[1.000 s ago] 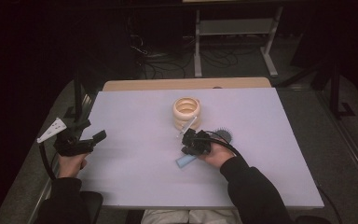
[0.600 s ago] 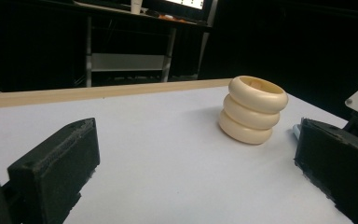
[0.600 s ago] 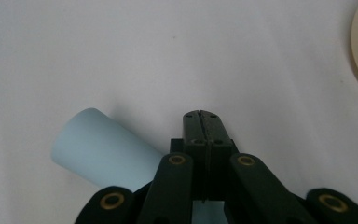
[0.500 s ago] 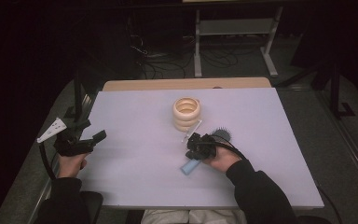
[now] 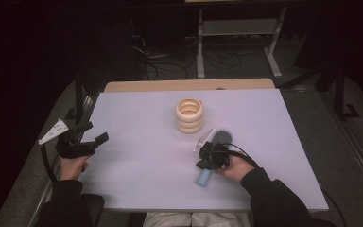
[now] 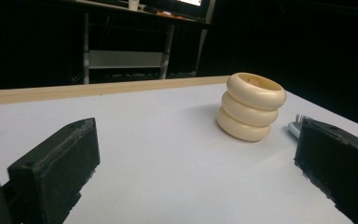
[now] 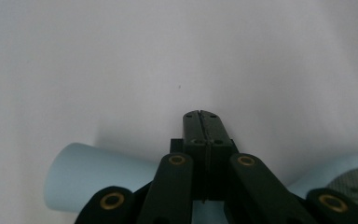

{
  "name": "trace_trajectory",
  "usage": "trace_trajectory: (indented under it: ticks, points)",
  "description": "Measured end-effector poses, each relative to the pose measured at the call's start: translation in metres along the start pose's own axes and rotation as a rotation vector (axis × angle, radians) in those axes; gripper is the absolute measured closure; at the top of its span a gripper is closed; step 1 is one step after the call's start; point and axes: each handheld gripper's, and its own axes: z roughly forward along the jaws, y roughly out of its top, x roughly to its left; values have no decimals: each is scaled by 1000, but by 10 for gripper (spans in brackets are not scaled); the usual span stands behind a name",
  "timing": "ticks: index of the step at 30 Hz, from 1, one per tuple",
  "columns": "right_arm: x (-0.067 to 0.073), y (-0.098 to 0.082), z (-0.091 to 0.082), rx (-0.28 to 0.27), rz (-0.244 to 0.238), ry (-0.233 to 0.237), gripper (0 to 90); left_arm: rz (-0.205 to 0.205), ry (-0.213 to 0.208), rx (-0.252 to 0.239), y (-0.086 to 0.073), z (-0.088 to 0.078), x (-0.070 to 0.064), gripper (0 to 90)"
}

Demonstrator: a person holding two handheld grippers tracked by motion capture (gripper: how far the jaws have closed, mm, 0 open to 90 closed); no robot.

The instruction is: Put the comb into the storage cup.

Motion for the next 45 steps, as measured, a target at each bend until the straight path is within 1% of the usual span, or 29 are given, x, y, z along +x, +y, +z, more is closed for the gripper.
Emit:
trace_trajectory:
  ticks: [10, 15, 26, 32, 45]
  points:
    - [9, -20, -11, 12, 1, 15, 889, -1, 4, -3, 0, 0, 0, 0]
    - [12, -31, -17, 15, 11, 34, 888, -1, 5, -3, 0, -1, 0, 0]
    - [11, -53, -30, 10, 57, 40, 889, -2, 11, -7, 0, -2, -1, 0]
    - [9, -63, -37, 5, 70, 28, 889, -4, 10, -7, 0, -2, 0, 0]
    - [-2, -89, -55, -2, 133, -18, 889, -5, 11, -5, 0, -2, 0, 0]
